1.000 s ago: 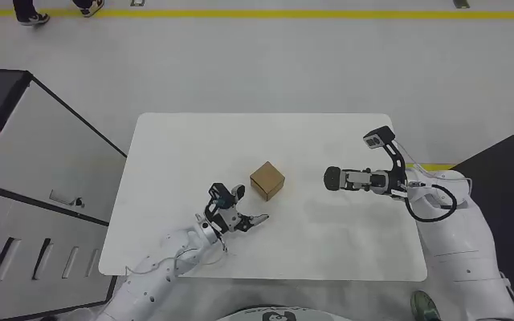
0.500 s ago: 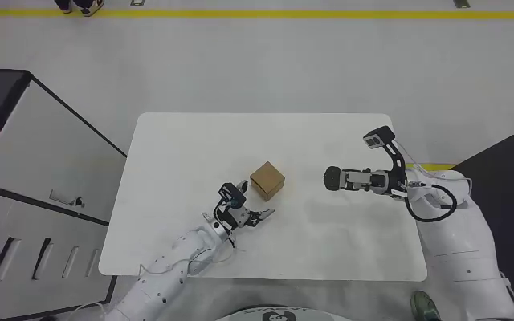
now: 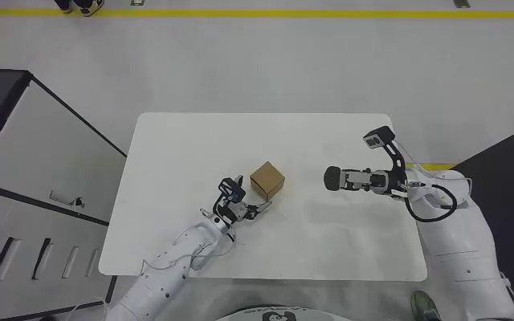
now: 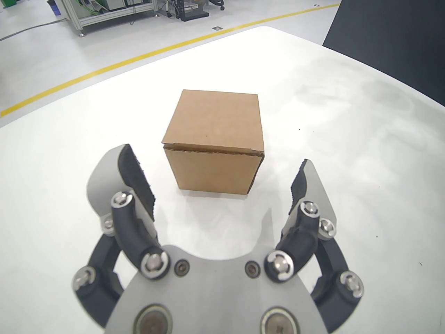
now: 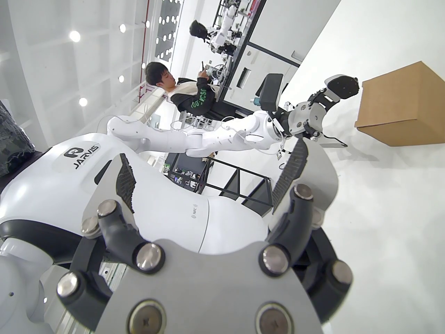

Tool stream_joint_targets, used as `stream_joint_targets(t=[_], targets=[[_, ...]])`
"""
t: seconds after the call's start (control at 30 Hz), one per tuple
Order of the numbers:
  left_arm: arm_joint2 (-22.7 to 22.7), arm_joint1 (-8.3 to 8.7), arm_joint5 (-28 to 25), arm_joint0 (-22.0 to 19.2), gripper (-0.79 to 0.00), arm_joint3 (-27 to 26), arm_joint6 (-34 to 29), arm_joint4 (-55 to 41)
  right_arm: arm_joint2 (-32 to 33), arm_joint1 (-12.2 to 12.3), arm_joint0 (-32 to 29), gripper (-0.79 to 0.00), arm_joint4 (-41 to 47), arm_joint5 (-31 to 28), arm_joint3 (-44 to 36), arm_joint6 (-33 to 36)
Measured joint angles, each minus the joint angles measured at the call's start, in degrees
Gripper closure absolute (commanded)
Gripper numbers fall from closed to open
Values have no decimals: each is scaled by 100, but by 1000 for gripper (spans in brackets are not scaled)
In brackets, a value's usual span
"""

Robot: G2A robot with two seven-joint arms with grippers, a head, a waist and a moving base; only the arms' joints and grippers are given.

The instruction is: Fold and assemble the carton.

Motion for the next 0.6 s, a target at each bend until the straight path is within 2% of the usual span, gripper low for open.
stream_joint_targets(t=[0.13, 0.4, 0.6], targets=[[13, -10, 40, -25, -785, 44, -45, 41, 0, 0, 0, -785, 0, 0, 0, 0], [161, -138, 203, -288, -785, 408, 115, -39, 0, 0, 0, -785, 0, 0, 0, 0], [174, -144, 229, -307, -785, 435, 98, 8, 0, 0, 0, -785, 0, 0, 0, 0]])
